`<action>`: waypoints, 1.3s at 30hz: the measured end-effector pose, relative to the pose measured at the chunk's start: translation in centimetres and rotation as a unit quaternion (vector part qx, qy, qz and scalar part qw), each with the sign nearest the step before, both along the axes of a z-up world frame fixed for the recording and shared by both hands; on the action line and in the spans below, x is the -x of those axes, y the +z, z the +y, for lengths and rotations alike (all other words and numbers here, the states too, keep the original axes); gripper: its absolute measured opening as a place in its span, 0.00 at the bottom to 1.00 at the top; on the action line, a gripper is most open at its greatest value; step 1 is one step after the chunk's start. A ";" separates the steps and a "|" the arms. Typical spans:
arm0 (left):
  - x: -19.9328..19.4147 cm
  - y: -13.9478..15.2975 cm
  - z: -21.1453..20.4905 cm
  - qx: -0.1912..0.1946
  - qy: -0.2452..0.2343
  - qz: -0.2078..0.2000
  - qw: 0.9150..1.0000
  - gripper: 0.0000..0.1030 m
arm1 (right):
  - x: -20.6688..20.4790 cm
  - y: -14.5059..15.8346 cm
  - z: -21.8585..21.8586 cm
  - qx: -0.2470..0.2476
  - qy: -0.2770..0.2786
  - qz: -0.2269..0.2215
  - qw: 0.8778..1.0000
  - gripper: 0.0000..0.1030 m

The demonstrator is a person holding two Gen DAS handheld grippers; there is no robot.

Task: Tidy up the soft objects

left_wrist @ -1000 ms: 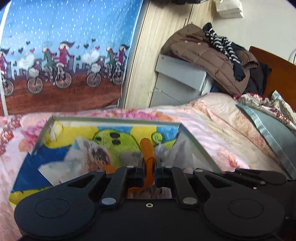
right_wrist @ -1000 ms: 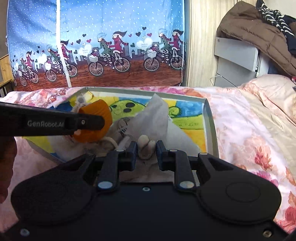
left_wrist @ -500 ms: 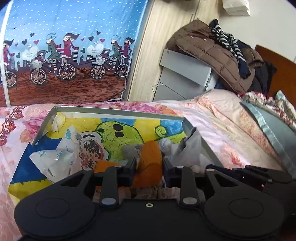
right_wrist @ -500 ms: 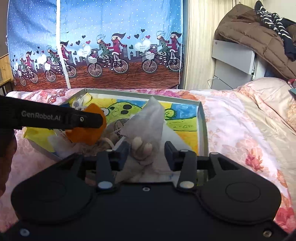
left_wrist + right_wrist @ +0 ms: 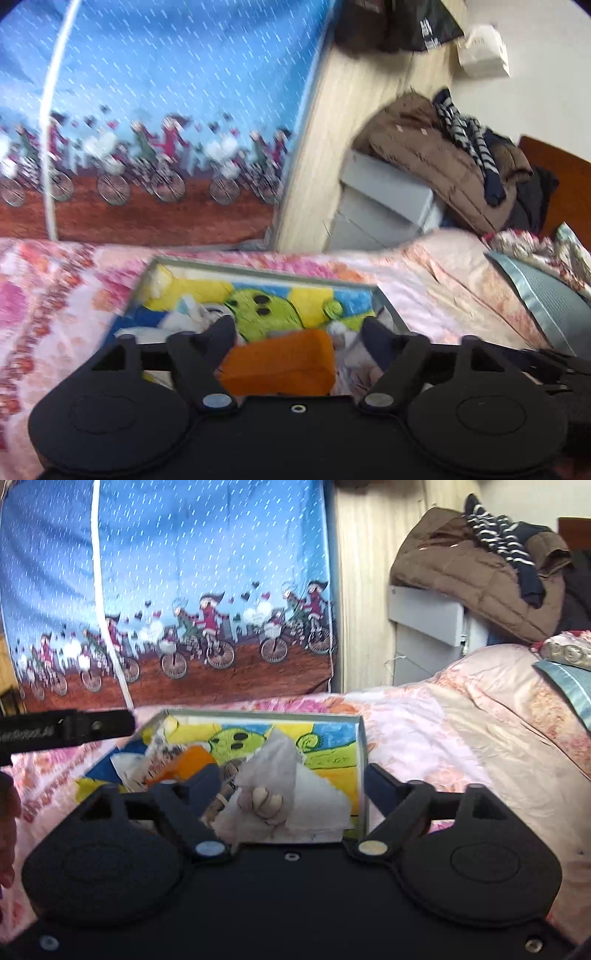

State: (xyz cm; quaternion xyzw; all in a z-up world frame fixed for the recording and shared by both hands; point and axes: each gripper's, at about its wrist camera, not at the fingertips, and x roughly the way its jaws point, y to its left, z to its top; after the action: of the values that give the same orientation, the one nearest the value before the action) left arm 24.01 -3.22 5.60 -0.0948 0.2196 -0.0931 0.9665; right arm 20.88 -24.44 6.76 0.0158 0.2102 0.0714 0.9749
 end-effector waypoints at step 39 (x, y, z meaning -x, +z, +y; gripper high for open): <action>16.6 -1.5 2.8 -0.107 0.081 0.016 0.991 0.99 | 12.4 -1.1 0.9 -0.019 0.005 0.030 0.999 1.00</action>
State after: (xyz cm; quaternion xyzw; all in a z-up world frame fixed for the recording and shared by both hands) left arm 7.37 -0.46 4.09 -0.0095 0.2350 0.0108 0.9719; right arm 8.45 -23.59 5.64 0.0357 0.2379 0.0801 0.9673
